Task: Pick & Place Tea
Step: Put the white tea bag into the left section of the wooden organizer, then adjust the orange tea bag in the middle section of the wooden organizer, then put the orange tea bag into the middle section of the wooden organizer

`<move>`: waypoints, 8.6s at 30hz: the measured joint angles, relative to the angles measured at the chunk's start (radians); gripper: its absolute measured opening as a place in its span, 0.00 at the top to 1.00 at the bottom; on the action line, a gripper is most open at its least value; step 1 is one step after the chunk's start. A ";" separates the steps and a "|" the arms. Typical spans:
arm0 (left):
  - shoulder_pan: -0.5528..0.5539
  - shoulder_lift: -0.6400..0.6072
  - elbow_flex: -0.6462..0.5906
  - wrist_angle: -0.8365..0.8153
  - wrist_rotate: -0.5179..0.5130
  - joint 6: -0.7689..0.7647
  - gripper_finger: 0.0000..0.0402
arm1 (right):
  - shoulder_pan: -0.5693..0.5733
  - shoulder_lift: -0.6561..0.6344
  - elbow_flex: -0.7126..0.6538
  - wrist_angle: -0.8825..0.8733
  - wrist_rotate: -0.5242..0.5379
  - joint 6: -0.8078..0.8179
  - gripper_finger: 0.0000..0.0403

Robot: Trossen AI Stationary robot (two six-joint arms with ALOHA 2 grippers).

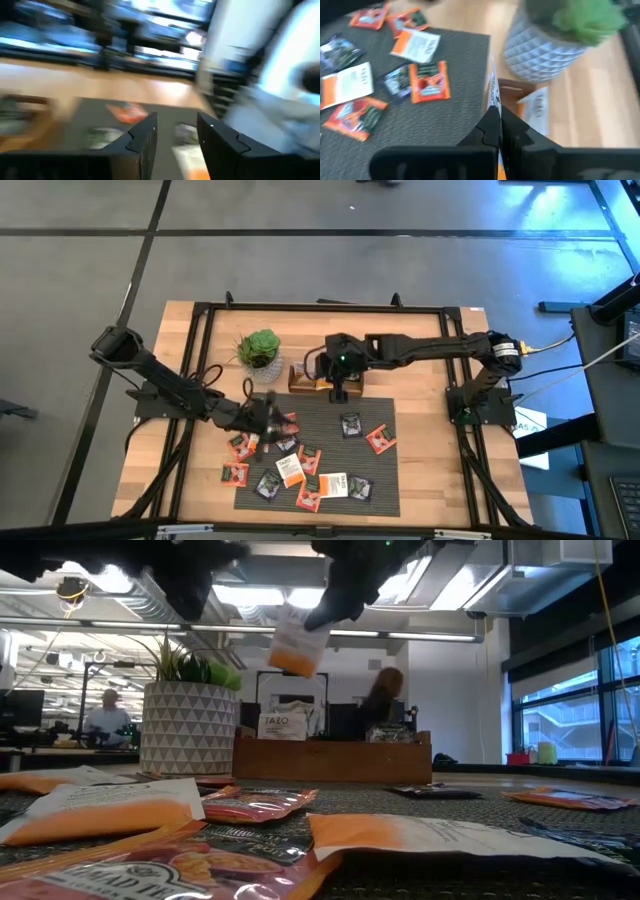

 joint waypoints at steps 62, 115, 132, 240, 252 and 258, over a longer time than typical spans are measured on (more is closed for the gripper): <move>-0.037 0.001 0.000 -0.072 0.144 -0.025 0.67 | -0.104 0.250 -0.001 0.147 0.212 -0.062 0.71; -0.061 0.001 0.000 -0.140 0.145 -0.075 0.68 | 0.093 0.248 -0.006 -0.142 0.101 0.059 0.67; -0.061 0.001 0.000 -0.147 0.144 -0.077 0.66 | 0.079 0.262 -0.006 -0.125 0.153 0.059 0.67; -0.093 0.564 0.379 -0.480 0.065 -0.344 0.66 | 0.381 0.282 -0.378 0.664 -0.015 0.970 0.69; -0.094 0.565 0.377 -0.482 0.034 -0.336 0.66 | 0.374 0.283 -0.378 0.646 -0.029 0.998 0.69; -0.093 0.565 0.377 -0.485 0.017 -0.336 0.66 | 0.374 0.283 -0.378 0.641 -0.039 1.002 0.69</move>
